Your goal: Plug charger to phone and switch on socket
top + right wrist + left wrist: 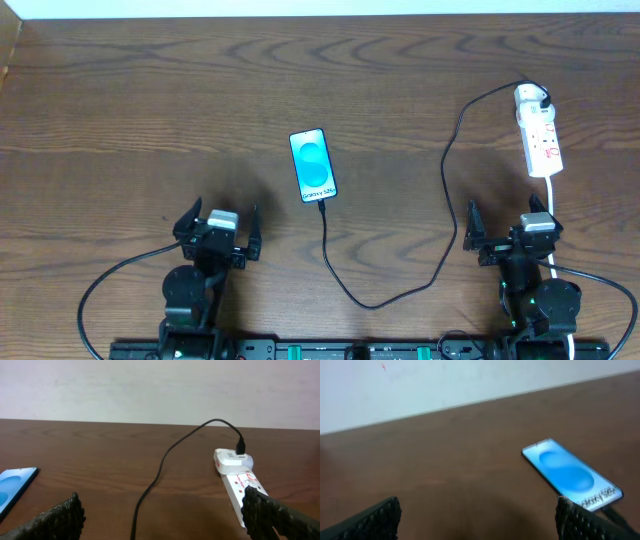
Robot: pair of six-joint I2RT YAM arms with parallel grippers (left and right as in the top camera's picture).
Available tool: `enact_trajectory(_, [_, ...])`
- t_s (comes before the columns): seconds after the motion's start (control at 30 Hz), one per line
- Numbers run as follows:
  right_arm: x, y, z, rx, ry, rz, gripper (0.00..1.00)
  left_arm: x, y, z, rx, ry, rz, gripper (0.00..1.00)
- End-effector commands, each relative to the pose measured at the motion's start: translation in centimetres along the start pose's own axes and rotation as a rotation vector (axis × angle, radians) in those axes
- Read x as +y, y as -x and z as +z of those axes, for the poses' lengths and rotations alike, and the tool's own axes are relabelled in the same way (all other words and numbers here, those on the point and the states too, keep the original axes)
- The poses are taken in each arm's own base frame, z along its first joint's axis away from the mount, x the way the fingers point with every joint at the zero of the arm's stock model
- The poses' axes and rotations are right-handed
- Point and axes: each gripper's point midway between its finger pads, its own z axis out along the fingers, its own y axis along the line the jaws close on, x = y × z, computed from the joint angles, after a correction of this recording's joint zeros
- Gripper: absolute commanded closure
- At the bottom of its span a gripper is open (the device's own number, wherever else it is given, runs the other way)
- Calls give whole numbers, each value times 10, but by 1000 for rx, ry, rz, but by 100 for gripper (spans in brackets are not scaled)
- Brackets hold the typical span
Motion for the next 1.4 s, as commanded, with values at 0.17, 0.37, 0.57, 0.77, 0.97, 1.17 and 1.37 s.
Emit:
enact_trajectory(0.17, [0, -1, 0, -1, -1, 6, 1, 17, 12, -10, -65, 80, 16, 2])
enact_trajectory(0.37, [0, -1, 0, -1, -1, 6, 1, 17, 10, -9, -55, 82, 15, 2])
enact_trajectory(0.57, [0, -1, 0, -1, -1, 6, 1, 17, 8, -9, -47, 80, 15, 2])
enact_trajectory(0.77, [0, -1, 0, -1, -1, 6, 1, 17, 8, -9, -47, 80, 15, 2])
enact_trajectory(0.97, [0, -1, 0, -1, -1, 6, 1, 17, 8, -9, -47, 80, 15, 2])
enact_trajectory(1.17, [0, -1, 0, -1, -1, 6, 1, 17, 8, -9, -47, 80, 14, 2])
enact_trajectory(1.37, [0, -1, 0, -1, -1, 6, 1, 17, 8, -9, -47, 80, 15, 2])
